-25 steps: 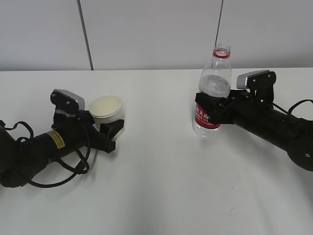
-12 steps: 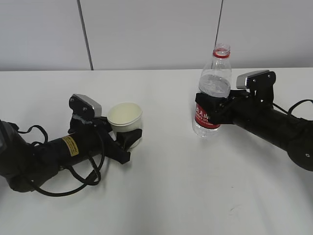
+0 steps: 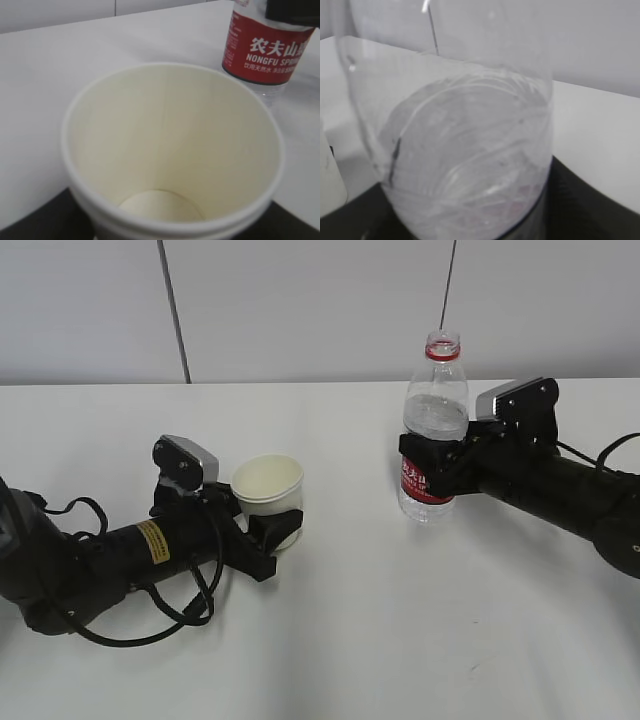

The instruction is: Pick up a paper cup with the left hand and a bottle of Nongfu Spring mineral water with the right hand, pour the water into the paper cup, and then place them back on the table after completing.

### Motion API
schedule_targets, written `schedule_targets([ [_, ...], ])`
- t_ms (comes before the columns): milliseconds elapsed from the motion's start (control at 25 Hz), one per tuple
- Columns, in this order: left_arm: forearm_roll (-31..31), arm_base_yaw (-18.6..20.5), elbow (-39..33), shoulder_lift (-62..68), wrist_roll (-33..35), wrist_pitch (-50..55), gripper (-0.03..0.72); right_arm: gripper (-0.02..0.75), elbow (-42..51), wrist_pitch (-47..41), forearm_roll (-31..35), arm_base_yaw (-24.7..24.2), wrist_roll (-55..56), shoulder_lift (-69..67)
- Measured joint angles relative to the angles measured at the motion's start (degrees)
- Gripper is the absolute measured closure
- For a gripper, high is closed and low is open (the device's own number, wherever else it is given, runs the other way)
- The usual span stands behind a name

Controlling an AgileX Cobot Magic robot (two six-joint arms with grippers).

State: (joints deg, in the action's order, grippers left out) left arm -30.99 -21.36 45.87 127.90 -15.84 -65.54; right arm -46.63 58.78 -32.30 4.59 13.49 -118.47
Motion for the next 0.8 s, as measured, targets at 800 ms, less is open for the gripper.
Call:
schedule_targets([
  [800, -1.6, -0.7, 0.0, -1.3, -2.1, 0.1, 0.269, 0.282, -3.1, -19.0, 0.6, 3.6, -8.5, 6.1],
])
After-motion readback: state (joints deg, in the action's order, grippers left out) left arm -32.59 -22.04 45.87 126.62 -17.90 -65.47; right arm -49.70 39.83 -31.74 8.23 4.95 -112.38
